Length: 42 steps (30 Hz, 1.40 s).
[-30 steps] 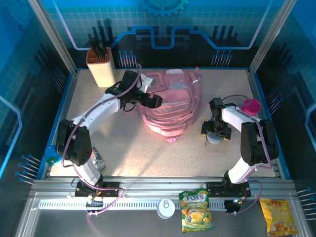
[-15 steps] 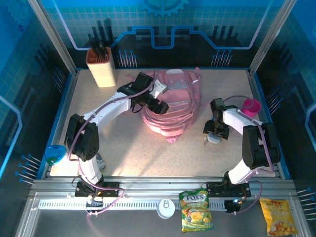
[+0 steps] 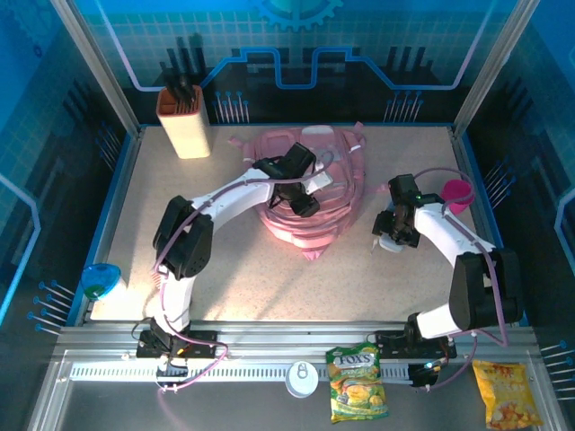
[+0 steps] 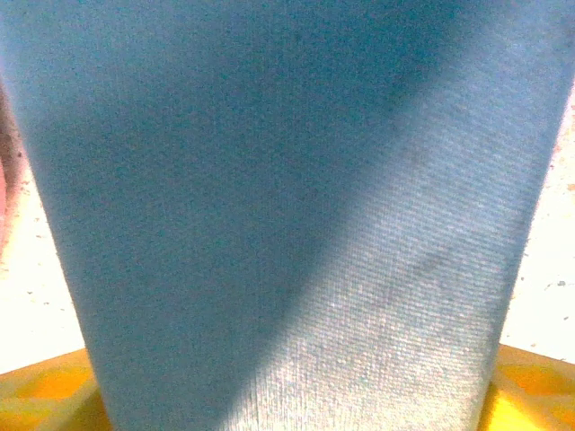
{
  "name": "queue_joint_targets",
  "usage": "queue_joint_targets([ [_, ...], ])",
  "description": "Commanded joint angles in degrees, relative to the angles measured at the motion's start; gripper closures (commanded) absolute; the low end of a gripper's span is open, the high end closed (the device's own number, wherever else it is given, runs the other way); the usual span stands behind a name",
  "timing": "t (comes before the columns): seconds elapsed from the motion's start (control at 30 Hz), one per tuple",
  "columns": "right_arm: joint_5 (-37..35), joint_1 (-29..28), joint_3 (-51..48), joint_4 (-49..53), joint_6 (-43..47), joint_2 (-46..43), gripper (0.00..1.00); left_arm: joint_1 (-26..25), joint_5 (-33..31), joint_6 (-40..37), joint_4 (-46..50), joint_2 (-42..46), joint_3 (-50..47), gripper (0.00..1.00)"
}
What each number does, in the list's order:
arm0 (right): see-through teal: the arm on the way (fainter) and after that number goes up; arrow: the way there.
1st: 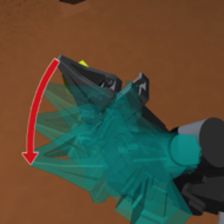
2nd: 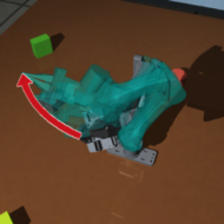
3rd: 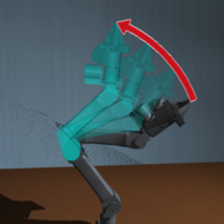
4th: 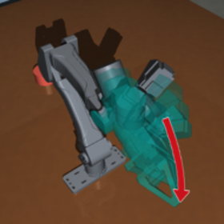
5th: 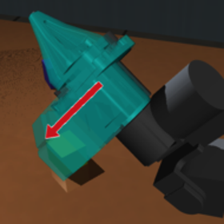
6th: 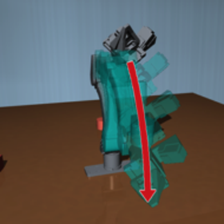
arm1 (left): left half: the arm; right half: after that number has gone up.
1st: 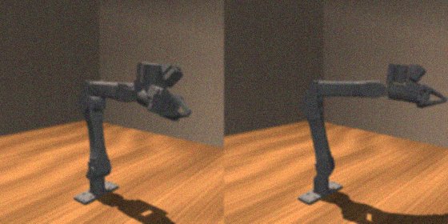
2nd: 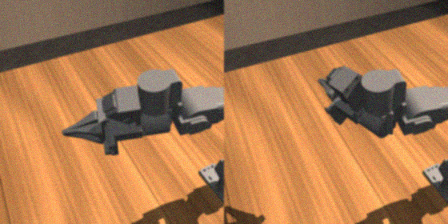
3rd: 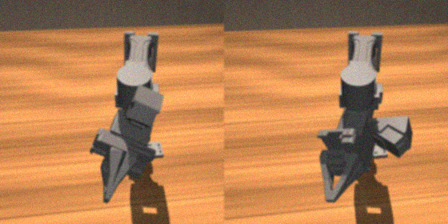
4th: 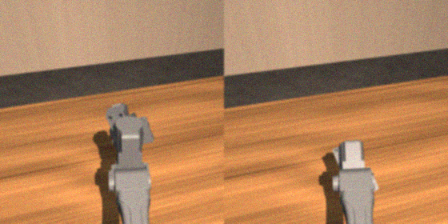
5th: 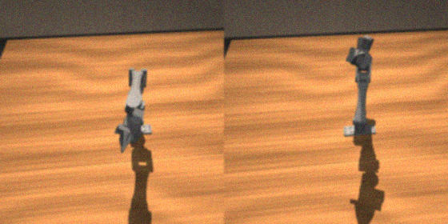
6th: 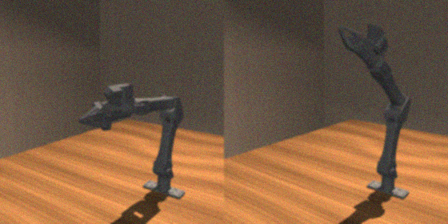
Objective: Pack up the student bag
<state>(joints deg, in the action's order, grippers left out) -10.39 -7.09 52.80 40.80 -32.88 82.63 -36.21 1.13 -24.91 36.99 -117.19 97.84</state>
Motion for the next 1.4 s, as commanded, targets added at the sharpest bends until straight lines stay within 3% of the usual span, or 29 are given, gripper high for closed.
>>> queue_joint_targets([
  [0.0, 0.8, -0.1, -0.2, -0.6, -1.2, -2.1, 0.25, -1.5, -7.8, -2.9, 1.6, -2.8, 3.0, 0.51],
  [0.13, 1.6, -0.1, 0.0, -0.8, -1.2, -3.3, 0.25, -2.4, -13.4, -3.2, 0.5, -5.0, 4.4, 0.62],
  [0.27, 1.8, -0.2, 0.6, -0.5, -1.4, -4.6, 0.26, -3.0, -18.4, -2.1, 0.8, -5.8, 6.6, 0.80],
  [0.47, 4.0, -0.6, 0.2, -2.3, -0.7, -7.8, 0.26, -3.0, -18.4, 0.6, -0.5, -1.5, 6.3, 1.00],
  [0.93, 16.1, -7.0, 0.7, -12.2, -1.1, -8.4, 0.25, -1.6, -12.9, 9.1, -5.2, 8.2, 6.9, 1.00],
  [1.13, 21.3, -11.3, 3.6, -18.2, -7.6, -2.3, 0.25, -1.3, -7.5, 14.2, -8.7, 10.5, 8.2, 1.00],
  [1.37, 26.1, -13.1, 10.0, -23.7, -16.5, 7.7, 0.26, -1.3, -5.6, 17.8, -11.2, 11.1, 10.6, 1.00],
])
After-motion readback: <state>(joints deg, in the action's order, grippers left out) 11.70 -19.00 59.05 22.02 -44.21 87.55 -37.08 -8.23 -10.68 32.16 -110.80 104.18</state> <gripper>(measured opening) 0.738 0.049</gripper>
